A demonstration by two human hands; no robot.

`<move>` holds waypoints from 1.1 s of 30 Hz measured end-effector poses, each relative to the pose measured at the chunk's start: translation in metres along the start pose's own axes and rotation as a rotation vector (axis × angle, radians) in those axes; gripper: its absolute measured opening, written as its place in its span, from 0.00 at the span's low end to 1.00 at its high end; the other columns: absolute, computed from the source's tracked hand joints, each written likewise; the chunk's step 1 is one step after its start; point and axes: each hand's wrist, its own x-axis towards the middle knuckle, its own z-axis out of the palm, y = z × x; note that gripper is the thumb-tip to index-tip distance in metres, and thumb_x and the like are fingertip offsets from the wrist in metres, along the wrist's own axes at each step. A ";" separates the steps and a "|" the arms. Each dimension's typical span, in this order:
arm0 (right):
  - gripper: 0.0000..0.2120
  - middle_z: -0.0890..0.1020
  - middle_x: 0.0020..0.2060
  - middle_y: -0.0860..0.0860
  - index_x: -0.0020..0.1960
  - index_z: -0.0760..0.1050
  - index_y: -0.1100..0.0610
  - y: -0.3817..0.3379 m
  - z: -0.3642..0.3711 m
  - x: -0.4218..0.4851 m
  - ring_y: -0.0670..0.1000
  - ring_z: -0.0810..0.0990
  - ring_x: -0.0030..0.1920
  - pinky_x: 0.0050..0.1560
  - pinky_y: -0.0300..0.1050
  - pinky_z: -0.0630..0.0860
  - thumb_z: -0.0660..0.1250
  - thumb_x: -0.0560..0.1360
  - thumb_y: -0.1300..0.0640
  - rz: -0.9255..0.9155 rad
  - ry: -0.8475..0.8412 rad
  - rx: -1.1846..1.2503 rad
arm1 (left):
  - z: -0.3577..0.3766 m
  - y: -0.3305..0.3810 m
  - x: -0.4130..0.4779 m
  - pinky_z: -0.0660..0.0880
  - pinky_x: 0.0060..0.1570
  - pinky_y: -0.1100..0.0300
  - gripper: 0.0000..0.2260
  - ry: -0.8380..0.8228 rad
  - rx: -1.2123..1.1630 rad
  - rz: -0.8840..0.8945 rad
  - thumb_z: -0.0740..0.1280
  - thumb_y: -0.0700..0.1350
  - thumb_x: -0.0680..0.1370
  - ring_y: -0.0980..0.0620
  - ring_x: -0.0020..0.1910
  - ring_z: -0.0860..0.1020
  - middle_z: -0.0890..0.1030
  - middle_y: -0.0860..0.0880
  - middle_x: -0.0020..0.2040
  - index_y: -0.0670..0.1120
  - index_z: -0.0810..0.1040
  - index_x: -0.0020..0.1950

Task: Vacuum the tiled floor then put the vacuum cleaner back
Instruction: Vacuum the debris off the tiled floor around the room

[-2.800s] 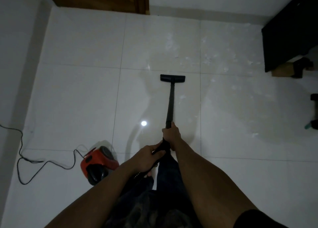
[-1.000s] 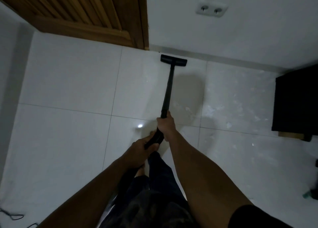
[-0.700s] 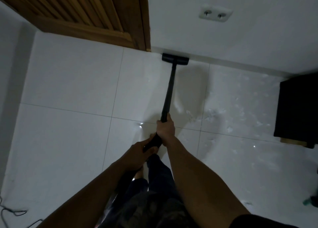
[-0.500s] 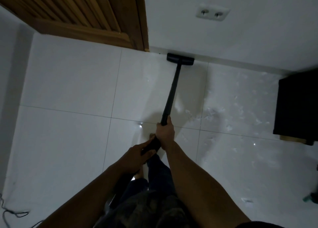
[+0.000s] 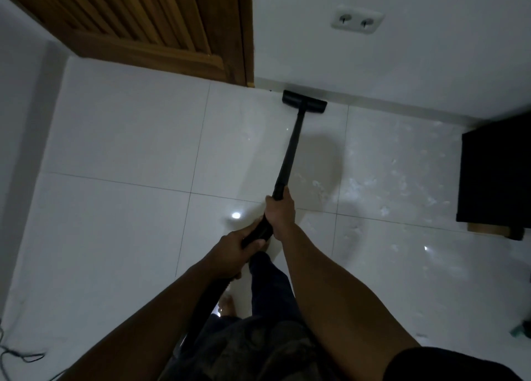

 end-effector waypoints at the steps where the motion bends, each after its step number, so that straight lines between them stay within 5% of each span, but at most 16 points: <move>1: 0.31 0.80 0.66 0.56 0.84 0.58 0.49 0.008 0.004 -0.011 0.54 0.82 0.52 0.52 0.50 0.82 0.63 0.83 0.55 -0.021 0.008 -0.013 | 0.002 -0.008 -0.013 0.74 0.23 0.63 0.23 0.010 0.011 0.004 0.63 0.55 0.83 0.57 0.21 0.76 0.78 0.53 0.38 0.60 0.62 0.78; 3: 0.30 0.82 0.61 0.57 0.83 0.61 0.50 0.021 0.011 -0.031 0.50 0.80 0.43 0.44 0.47 0.78 0.64 0.82 0.56 -0.068 0.023 -0.031 | 0.006 -0.021 -0.035 0.75 0.24 0.61 0.22 0.016 0.014 0.031 0.63 0.55 0.83 0.56 0.21 0.76 0.79 0.51 0.36 0.60 0.65 0.77; 7: 0.29 0.82 0.60 0.60 0.82 0.63 0.51 0.058 0.022 -0.078 0.55 0.80 0.48 0.58 0.57 0.82 0.65 0.82 0.57 -0.127 0.026 -0.003 | 0.021 -0.055 -0.086 0.75 0.24 0.62 0.20 0.026 -0.038 0.060 0.64 0.57 0.82 0.57 0.21 0.76 0.81 0.47 0.38 0.70 0.63 0.71; 10: 0.29 0.83 0.55 0.60 0.82 0.63 0.49 0.101 0.031 -0.126 0.57 0.83 0.45 0.52 0.59 0.84 0.64 0.82 0.57 -0.147 0.009 0.080 | 0.043 -0.089 -0.138 0.73 0.23 0.63 0.19 0.044 -0.010 0.088 0.63 0.58 0.82 0.60 0.21 0.75 0.81 0.46 0.40 0.67 0.65 0.73; 12: 0.29 0.83 0.51 0.57 0.82 0.62 0.48 0.130 0.037 -0.157 0.55 0.83 0.39 0.43 0.53 0.84 0.63 0.83 0.55 -0.169 0.005 0.095 | 0.060 -0.115 -0.171 0.73 0.24 0.67 0.20 0.065 0.002 0.136 0.63 0.56 0.83 0.62 0.22 0.75 0.81 0.50 0.39 0.69 0.61 0.72; 16: 0.28 0.83 0.53 0.59 0.82 0.62 0.49 0.180 0.047 -0.199 0.59 0.85 0.44 0.53 0.58 0.84 0.63 0.83 0.55 -0.174 0.013 0.093 | 0.088 -0.154 -0.218 0.72 0.29 0.74 0.23 0.121 0.078 0.186 0.62 0.55 0.83 0.68 0.29 0.78 0.80 0.59 0.43 0.70 0.58 0.76; 20: 0.27 0.80 0.45 0.56 0.82 0.63 0.51 0.240 0.042 -0.252 0.52 0.79 0.32 0.36 0.46 0.79 0.63 0.84 0.58 -0.158 -0.011 0.151 | 0.130 -0.197 -0.269 0.76 0.33 0.70 0.22 0.106 0.066 0.197 0.61 0.60 0.81 0.64 0.37 0.81 0.81 0.60 0.41 0.80 0.57 0.70; 23: 0.28 0.82 0.49 0.58 0.83 0.61 0.49 0.285 0.032 -0.284 0.53 0.80 0.35 0.45 0.52 0.83 0.63 0.84 0.57 -0.127 -0.041 0.153 | 0.168 -0.229 -0.303 0.78 0.31 0.65 0.20 0.104 0.033 0.203 0.59 0.68 0.77 0.51 0.35 0.83 0.84 0.58 0.41 0.85 0.56 0.65; 26: 0.30 0.82 0.59 0.59 0.84 0.59 0.48 0.331 0.023 -0.308 0.55 0.82 0.44 0.53 0.56 0.84 0.63 0.84 0.56 -0.129 -0.052 0.139 | 0.205 -0.252 -0.332 0.78 0.30 0.64 0.21 0.102 0.040 0.182 0.59 0.69 0.77 0.49 0.34 0.84 0.84 0.59 0.41 0.82 0.57 0.68; 28: 0.29 0.82 0.60 0.59 0.83 0.59 0.48 0.370 0.015 -0.324 0.56 0.82 0.46 0.54 0.56 0.84 0.62 0.84 0.55 -0.112 -0.067 0.131 | 0.234 -0.268 -0.351 0.82 0.38 0.59 0.23 0.087 0.067 0.170 0.60 0.65 0.79 0.52 0.40 0.85 0.85 0.56 0.47 0.78 0.57 0.72; 30: 0.29 0.81 0.62 0.58 0.83 0.59 0.48 0.407 0.007 -0.340 0.57 0.83 0.49 0.55 0.57 0.84 0.62 0.84 0.54 -0.116 -0.080 0.116 | 0.266 -0.288 -0.371 0.81 0.55 0.53 0.24 0.078 0.105 0.177 0.60 0.64 0.80 0.54 0.53 0.83 0.82 0.53 0.62 0.74 0.57 0.74; 33: 0.30 0.80 0.64 0.57 0.83 0.59 0.48 0.470 -0.012 -0.369 0.59 0.83 0.57 0.60 0.58 0.82 0.62 0.84 0.54 -0.126 -0.086 0.081 | 0.318 -0.312 -0.410 0.80 0.57 0.54 0.19 0.071 0.151 0.201 0.58 0.64 0.81 0.49 0.55 0.83 0.81 0.46 0.64 0.81 0.57 0.69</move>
